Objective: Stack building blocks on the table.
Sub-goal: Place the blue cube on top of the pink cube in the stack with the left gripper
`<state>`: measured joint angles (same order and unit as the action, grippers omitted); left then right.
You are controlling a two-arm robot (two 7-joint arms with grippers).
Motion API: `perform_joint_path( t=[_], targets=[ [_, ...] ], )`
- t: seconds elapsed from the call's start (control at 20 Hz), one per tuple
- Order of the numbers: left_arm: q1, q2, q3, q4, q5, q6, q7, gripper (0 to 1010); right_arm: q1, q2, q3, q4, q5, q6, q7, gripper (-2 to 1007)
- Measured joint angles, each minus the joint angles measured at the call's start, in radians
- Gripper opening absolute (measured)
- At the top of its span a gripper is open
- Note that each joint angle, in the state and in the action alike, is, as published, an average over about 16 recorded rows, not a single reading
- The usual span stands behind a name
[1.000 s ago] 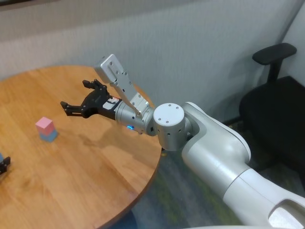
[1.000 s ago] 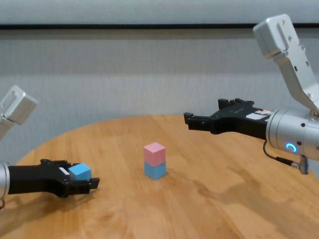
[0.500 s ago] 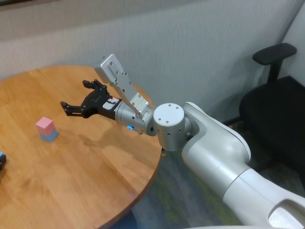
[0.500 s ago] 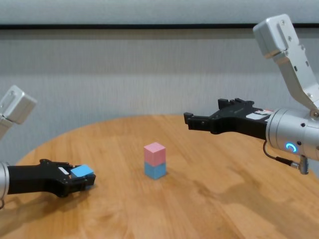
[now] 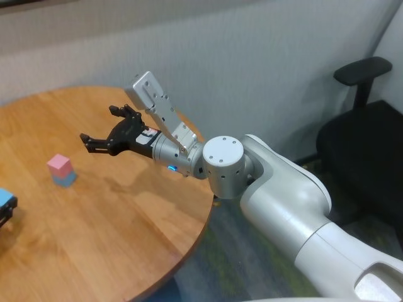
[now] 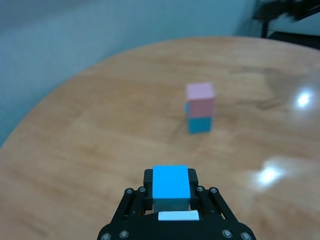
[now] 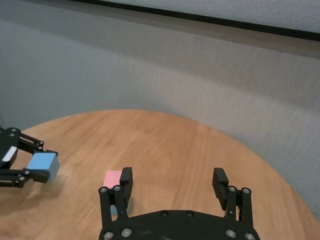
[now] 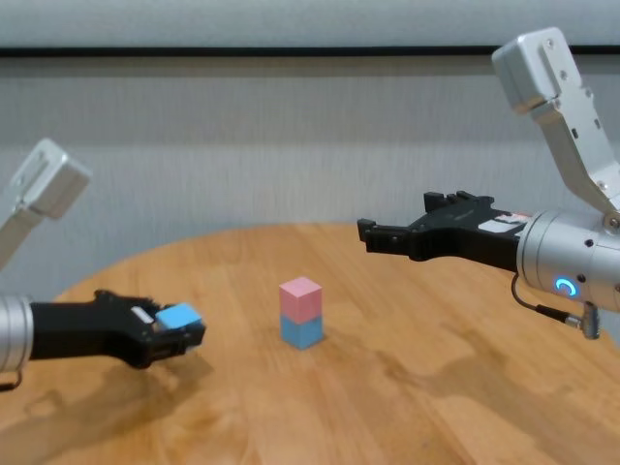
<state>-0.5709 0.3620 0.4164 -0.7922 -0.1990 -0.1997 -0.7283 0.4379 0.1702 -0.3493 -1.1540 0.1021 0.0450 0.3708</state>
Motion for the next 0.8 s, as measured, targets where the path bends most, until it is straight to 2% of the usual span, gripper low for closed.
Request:
perform_joint_path(
  t=[0.2,0.4,0.6,0.8],
  targets=[
    [0.039,0.019,0.01,-0.127,-0.004,0.048,0.019,394,0.0,0.0,0.0,0.0,0.0,0.0,0.0,1005],
    [0.058,0.028,0.027,-0.22,-0.004,0.08,0.031,394,0.0,0.0,0.0,0.0,0.0,0.0,0.0,1005],
    [0.05,0.024,0.05,-0.259,-0.001,0.098,0.035,394,0.0,0.0,0.0,0.0,0.0,0.0,0.0,1005],
    [0.02,0.008,0.077,-0.25,0.008,0.1,0.037,394,0.0,0.0,0.0,0.0,0.0,0.0,0.0,1005]
  ],
)
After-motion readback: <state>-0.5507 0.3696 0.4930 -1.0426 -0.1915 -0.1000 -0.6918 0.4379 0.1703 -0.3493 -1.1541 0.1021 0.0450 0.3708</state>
